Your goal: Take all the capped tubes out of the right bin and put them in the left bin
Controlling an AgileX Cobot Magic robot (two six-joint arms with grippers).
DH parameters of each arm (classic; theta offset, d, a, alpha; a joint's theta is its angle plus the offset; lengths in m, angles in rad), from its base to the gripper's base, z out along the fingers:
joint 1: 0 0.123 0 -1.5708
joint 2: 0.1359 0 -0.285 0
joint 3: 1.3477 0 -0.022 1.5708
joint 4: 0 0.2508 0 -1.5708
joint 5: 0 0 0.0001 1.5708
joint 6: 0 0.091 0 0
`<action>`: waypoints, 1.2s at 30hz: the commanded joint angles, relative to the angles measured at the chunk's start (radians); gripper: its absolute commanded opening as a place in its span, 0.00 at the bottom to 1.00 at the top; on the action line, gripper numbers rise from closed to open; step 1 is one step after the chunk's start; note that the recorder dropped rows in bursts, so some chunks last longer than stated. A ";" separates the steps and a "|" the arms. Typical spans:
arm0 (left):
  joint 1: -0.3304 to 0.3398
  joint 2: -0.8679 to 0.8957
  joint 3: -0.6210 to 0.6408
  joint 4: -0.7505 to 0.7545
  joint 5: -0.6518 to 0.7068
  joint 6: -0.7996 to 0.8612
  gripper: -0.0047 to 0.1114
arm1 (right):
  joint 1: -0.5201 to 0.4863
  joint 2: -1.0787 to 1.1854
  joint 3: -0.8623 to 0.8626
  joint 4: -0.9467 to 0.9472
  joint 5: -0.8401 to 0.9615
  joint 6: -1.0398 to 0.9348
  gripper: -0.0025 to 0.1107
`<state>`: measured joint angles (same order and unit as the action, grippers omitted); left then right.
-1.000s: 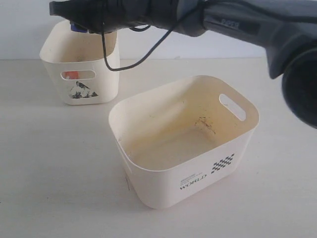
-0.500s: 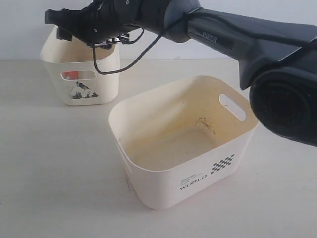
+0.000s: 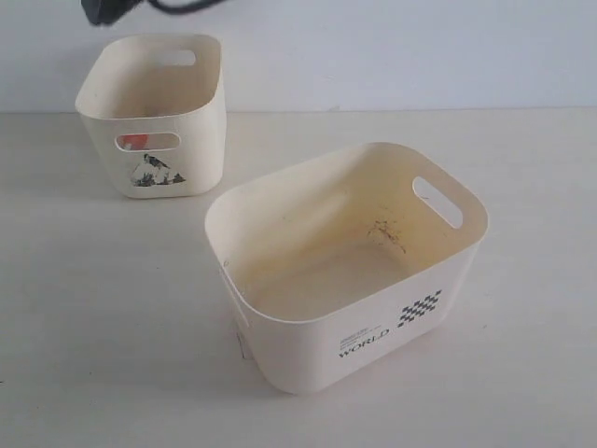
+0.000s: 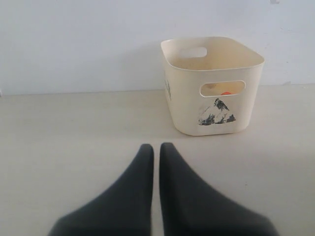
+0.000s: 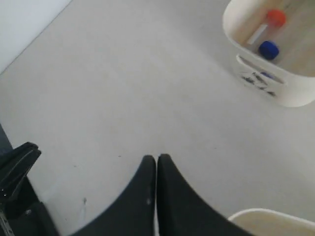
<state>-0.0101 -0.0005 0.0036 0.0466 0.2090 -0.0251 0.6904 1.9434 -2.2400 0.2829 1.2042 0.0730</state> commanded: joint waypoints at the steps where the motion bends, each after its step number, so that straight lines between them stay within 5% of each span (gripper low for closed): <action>1: 0.000 0.000 -0.004 0.002 0.000 -0.010 0.08 | 0.051 -0.171 0.068 -0.305 0.017 0.101 0.02; 3: 0.000 0.000 -0.004 0.002 0.000 -0.010 0.08 | 0.051 -0.260 0.269 -0.338 0.017 0.101 0.02; 8: 0.000 0.000 -0.004 0.002 -0.002 -0.010 0.08 | 0.054 -0.684 1.064 -0.315 -0.659 0.008 0.02; 13: 0.000 0.000 -0.004 0.002 0.000 -0.010 0.08 | 0.054 -0.917 1.369 -0.319 -0.871 0.008 0.02; 32: 0.000 0.000 -0.004 0.002 -0.001 -0.010 0.08 | 0.054 -1.293 1.495 -0.323 -0.840 -0.066 0.02; 36: 0.000 0.000 -0.004 0.002 -0.001 -0.010 0.08 | -0.025 -1.351 1.593 -0.319 -0.893 -0.155 0.02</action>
<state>-0.0101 -0.0005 0.0036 0.0466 0.2090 -0.0251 0.7242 0.6318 -0.7129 -0.0323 0.3546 -0.0289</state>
